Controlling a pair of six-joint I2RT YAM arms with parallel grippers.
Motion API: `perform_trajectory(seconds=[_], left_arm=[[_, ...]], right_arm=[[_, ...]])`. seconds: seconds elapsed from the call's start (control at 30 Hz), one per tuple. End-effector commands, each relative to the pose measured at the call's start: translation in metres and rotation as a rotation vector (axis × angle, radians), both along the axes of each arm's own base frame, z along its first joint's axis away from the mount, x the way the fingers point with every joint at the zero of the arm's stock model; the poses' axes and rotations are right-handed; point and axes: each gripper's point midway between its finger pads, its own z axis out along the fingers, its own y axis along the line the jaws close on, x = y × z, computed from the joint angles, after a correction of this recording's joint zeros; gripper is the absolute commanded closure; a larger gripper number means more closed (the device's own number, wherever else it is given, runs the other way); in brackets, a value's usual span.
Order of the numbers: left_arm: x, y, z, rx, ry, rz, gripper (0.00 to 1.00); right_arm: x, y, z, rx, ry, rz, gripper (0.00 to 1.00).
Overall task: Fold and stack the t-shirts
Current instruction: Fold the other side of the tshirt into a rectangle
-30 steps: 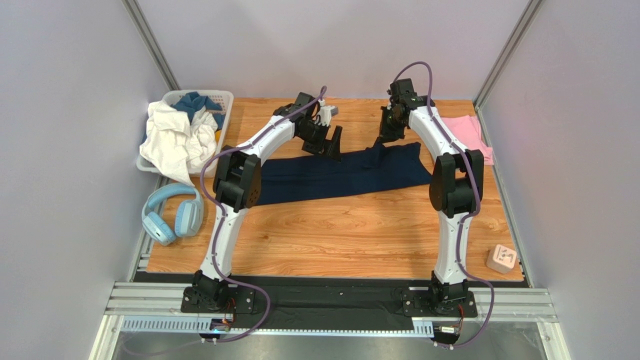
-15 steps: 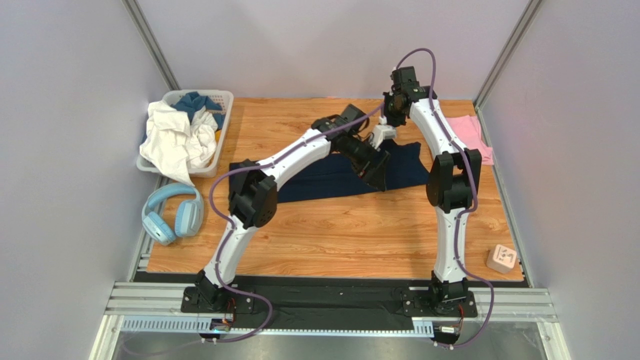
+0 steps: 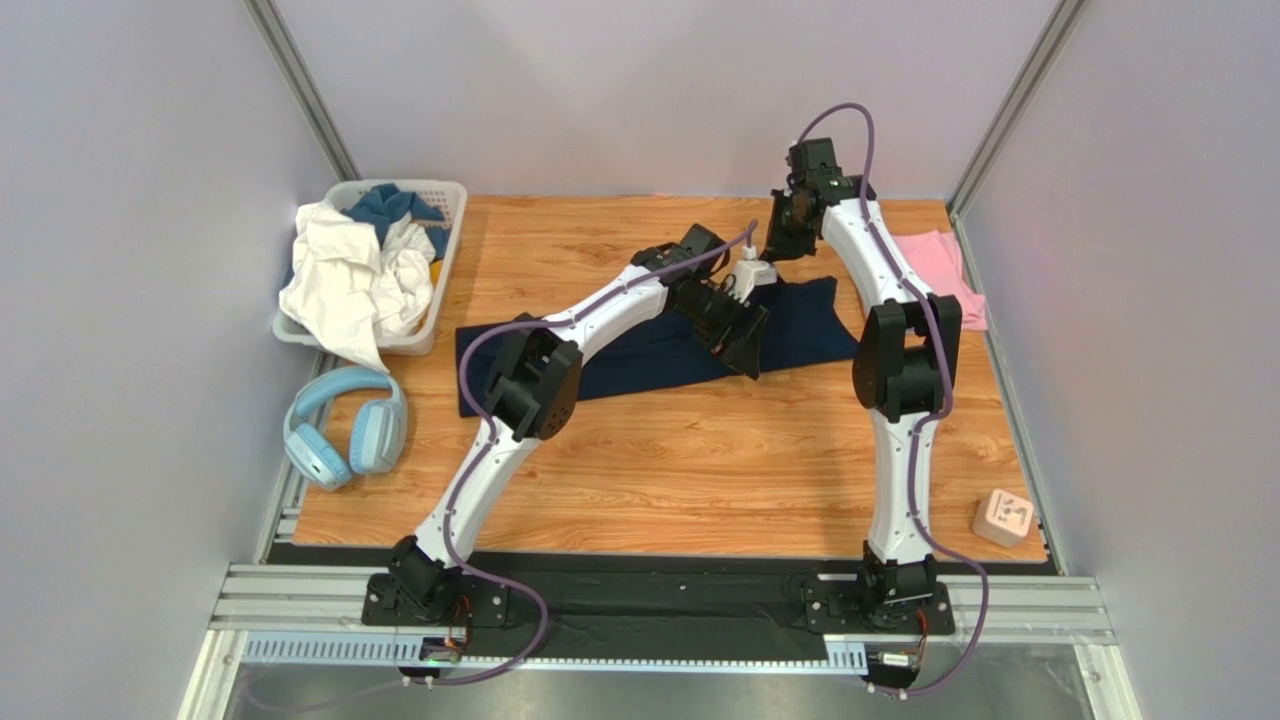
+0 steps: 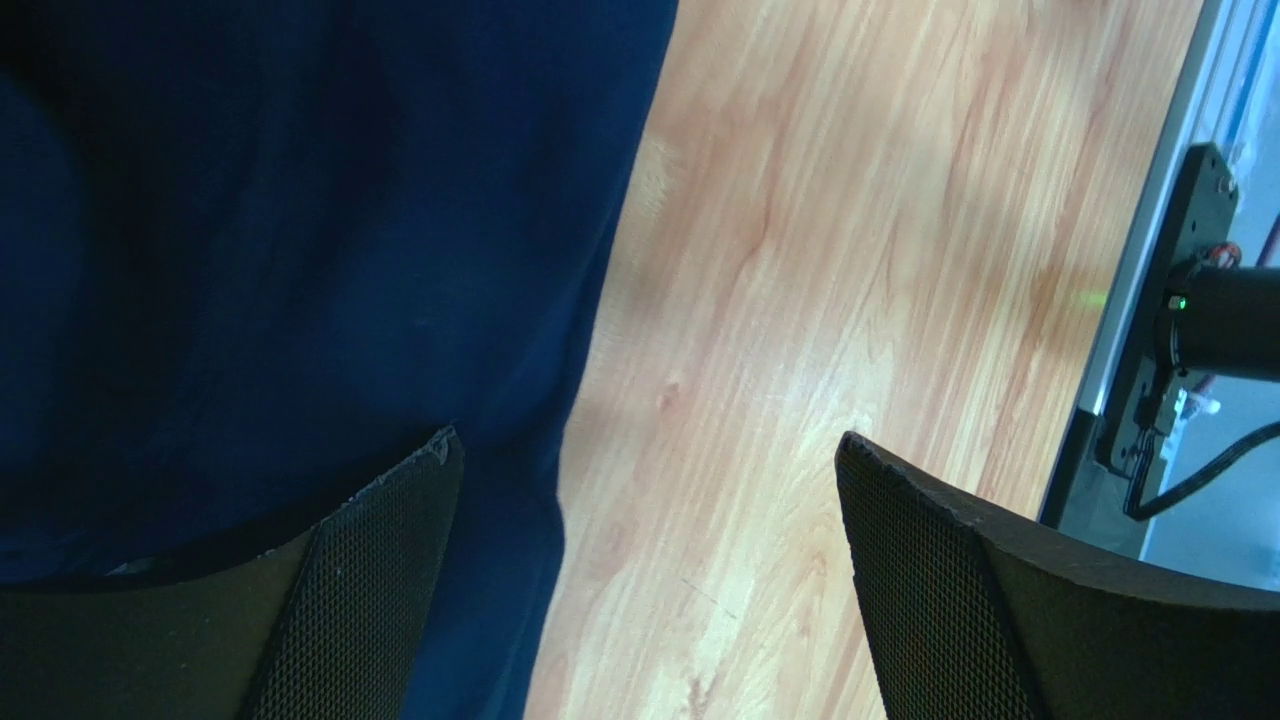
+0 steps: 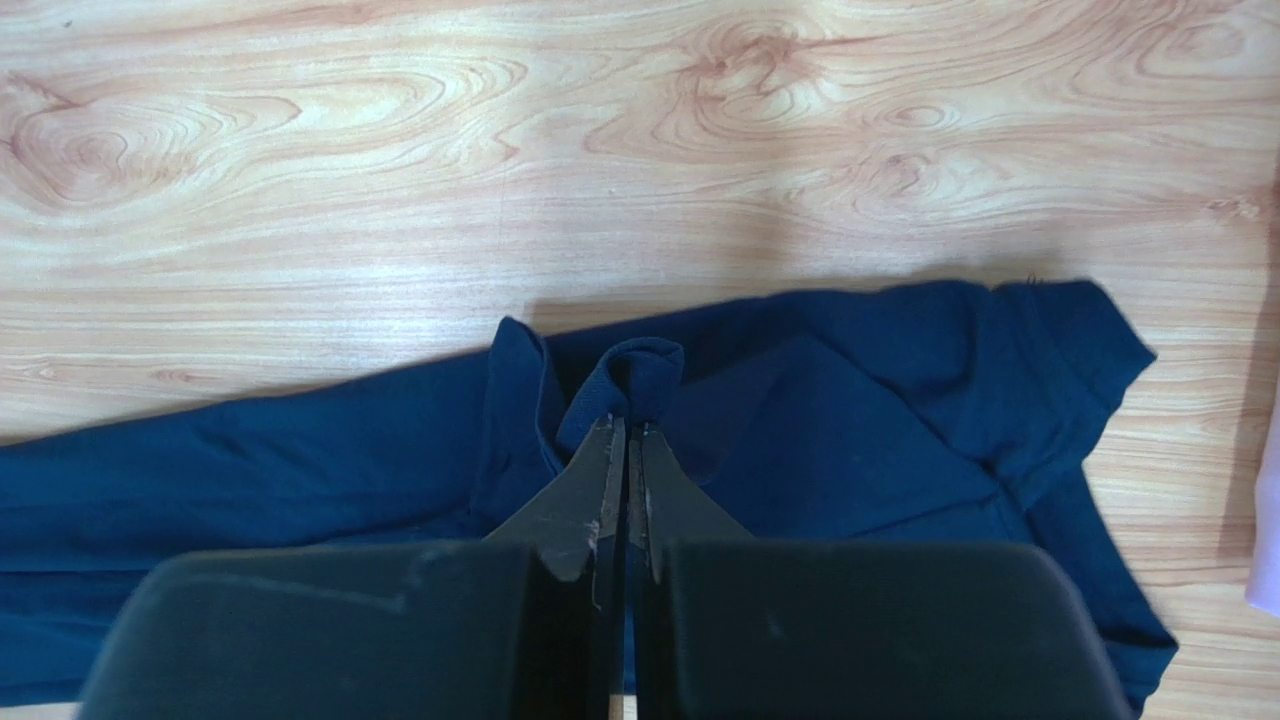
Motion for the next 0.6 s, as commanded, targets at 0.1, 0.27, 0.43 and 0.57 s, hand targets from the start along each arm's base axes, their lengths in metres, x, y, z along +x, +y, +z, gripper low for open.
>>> perform_trajectory(seconds=[0.1,0.27,0.43,0.57], left_arm=[[0.027,-0.017,0.043,-0.154,-0.056,0.053,0.00],[0.023,-0.024,0.065,-0.278,0.065,0.080,0.00],[0.041,-0.024,0.062,-0.327,0.138,0.151,0.00],[0.064,-0.015,0.071,-0.405,0.198,0.214,0.00]], right_arm=[[0.001,0.005,0.029,0.035,-0.063,0.019,1.00],[-0.001,0.005,0.028,0.034,-0.059,0.020,1.00],[0.000,0.006,0.031,0.034,-0.068,0.024,1.00],[0.002,0.005,0.031,0.031,-0.072,0.024,1.00]])
